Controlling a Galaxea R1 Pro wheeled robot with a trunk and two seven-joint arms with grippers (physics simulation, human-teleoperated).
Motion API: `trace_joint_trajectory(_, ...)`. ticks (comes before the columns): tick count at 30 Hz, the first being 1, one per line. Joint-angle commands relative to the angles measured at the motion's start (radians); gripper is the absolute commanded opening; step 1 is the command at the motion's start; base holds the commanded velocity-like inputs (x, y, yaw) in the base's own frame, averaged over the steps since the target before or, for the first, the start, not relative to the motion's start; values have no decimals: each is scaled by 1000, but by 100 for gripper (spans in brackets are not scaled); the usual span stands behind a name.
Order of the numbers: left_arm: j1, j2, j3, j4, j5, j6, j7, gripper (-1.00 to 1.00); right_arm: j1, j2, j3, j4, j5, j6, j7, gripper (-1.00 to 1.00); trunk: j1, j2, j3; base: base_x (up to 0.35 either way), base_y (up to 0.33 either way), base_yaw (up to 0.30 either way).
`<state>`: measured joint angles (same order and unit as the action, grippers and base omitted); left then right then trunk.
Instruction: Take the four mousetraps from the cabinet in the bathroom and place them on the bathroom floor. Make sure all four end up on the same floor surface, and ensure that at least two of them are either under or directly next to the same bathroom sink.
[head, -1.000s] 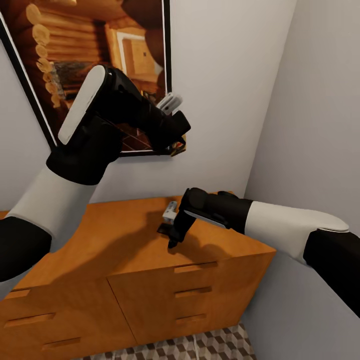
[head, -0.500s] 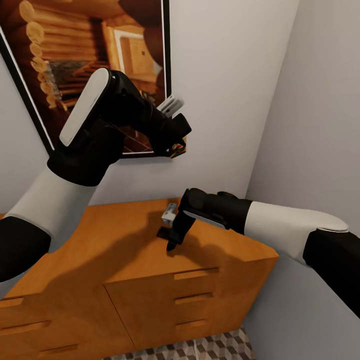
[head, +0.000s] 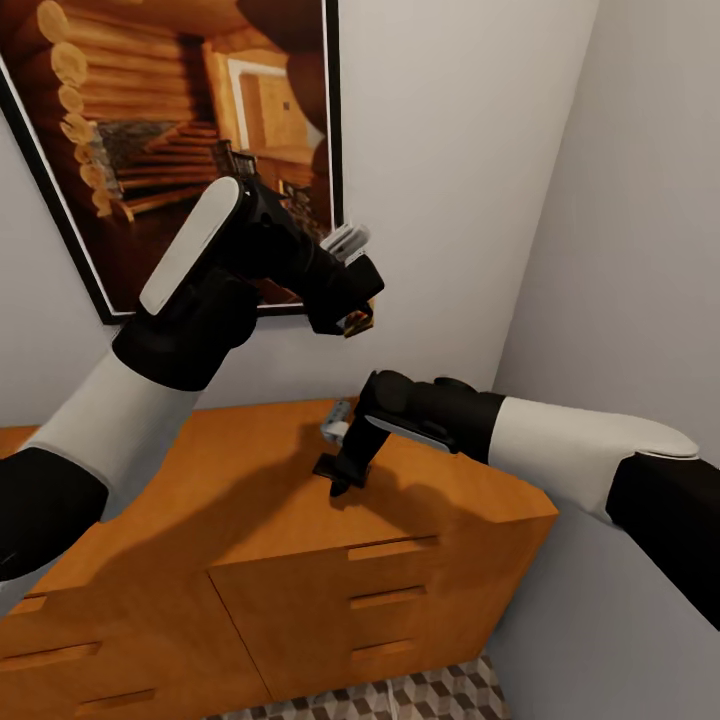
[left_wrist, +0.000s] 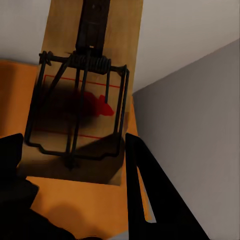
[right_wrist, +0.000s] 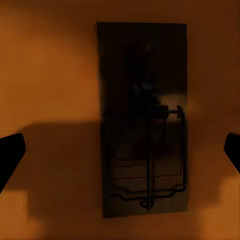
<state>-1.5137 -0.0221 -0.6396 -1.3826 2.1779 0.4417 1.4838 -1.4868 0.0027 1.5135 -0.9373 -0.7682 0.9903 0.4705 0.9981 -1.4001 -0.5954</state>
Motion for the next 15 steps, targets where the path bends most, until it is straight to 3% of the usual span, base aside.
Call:
trace_joint_trajectory(1, 5, 0, -3, 2, 2, 12, 5, -100, -1, 2, 4, 0, 7, 0, 10, 100, 0, -1, -1, 6, 0, 0)
trace_joint_trajectory(15, 18, 3, -8, 4, 2, 12, 4, -100, -1, 9, 6, 2, 4, -6, 14, 100, 0, -1, -1, 134, -46, 0)
